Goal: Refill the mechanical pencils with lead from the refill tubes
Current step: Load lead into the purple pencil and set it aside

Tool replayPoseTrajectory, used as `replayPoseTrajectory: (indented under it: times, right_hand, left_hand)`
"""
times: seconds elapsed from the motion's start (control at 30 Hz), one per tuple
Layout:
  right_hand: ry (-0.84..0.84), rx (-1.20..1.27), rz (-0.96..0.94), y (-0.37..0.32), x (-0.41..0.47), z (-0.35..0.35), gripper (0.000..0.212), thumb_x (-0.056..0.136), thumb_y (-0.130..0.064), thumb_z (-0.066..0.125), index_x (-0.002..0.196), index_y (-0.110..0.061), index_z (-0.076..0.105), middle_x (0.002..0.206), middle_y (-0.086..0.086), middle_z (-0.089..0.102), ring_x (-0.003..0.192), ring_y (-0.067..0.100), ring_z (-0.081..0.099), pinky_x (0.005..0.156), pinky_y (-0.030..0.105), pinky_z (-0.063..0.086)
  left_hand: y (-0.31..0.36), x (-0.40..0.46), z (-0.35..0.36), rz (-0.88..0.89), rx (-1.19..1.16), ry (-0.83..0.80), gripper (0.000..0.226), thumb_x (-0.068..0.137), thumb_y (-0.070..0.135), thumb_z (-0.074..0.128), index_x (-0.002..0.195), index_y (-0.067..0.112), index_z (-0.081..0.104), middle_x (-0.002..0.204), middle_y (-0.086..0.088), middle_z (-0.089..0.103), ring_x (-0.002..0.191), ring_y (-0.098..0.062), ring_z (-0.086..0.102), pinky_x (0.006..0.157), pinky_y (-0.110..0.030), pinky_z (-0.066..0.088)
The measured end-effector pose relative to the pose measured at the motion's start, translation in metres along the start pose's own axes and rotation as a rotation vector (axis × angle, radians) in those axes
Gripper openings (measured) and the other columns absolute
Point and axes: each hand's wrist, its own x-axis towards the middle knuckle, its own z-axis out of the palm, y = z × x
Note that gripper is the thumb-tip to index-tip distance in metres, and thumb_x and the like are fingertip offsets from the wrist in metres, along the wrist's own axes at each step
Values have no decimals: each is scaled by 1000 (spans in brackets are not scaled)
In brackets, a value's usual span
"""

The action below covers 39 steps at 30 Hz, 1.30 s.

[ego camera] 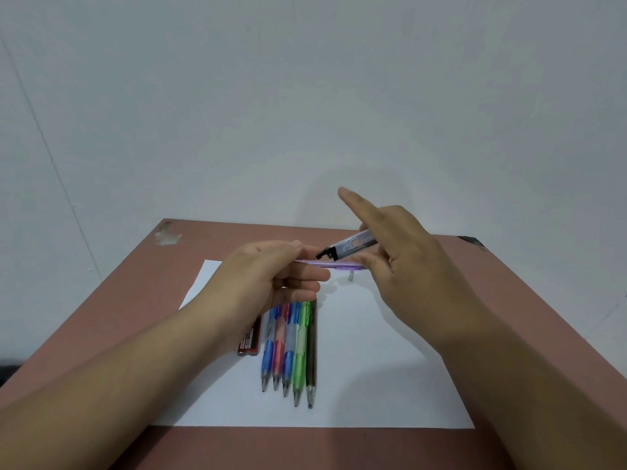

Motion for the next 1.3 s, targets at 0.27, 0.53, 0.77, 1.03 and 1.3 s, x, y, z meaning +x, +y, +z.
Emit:
replayPoseTrajectory:
  times: [0.27,0.53,0.77,1.03,1.3]
  right_hand:
    - [74,60,-89,8,0,8,58,88,12,66,130,-28,68,104,-21,42,95,-15,51,77,7,44]
    - [22,23,-13,1,1,4,84,99,-10,61,154,-56,18,105,-14,45,80,15,55,70,34,55]
    - [35,-18,-60,3,0,6,72,98,-10,61,154,-46,33,109,-12,45,84,12,53,73,28,53]
    - [4,11,-10,-1,-1,2,85,101,-16,58,156,-55,7,104,-13,43,78,16,53,72,34,54]
    - [22,2,-26,4,-1,6,76,99,-14,60,154,-52,24,104,-16,42,83,11,48,78,24,45]
  left_hand:
    - [0,-1,-1,9,12,-6,31,105,21,47,110,4,72,100,-18,76,87,-26,72,78,-31,59]
    - [-1,0,-1,2,-9,-1,29,104,19,48,107,4,72,99,-19,76,87,-27,72,78,-33,59]
    - [-1,0,0,-7,-20,-7,30,105,21,47,109,3,71,99,-20,76,84,-27,71,75,-31,61]
    - [-1,0,0,-22,-29,12,28,104,21,49,109,3,69,98,-20,76,86,-28,71,82,-36,59]
    - [-2,2,0,-5,-20,9,28,105,20,49,109,2,70,99,-19,76,86,-28,71,81,-33,61]
